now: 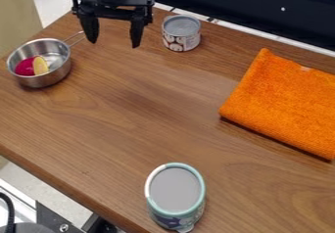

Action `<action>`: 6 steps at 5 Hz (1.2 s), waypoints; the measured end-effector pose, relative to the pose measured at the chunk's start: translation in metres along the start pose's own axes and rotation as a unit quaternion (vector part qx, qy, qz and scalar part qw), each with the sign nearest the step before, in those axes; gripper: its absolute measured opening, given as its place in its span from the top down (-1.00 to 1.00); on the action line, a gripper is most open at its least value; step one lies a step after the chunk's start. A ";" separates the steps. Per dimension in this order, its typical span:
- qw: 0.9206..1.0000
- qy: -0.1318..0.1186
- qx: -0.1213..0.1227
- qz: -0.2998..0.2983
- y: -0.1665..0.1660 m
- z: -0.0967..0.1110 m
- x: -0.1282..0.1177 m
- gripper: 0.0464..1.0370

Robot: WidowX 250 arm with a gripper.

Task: Put the orange cloth to the bottom of the table

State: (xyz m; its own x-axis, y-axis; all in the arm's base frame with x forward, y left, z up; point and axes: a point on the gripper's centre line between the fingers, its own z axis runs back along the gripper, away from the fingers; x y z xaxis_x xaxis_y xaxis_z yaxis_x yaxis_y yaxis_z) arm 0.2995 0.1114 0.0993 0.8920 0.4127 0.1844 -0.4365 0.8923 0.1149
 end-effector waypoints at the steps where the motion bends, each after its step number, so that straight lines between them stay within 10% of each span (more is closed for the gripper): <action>1: 1.000 0.020 0.000 0.002 -0.002 -0.010 -0.006 -0.92; 6: 0.982 0.061 -0.054 0.171 -0.133 0.010 -0.020 -0.92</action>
State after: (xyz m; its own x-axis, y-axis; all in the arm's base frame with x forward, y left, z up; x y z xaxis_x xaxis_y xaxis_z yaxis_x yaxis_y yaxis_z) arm 0.3383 -0.0174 0.0901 0.7050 0.7052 0.0752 -0.7046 0.7086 -0.0383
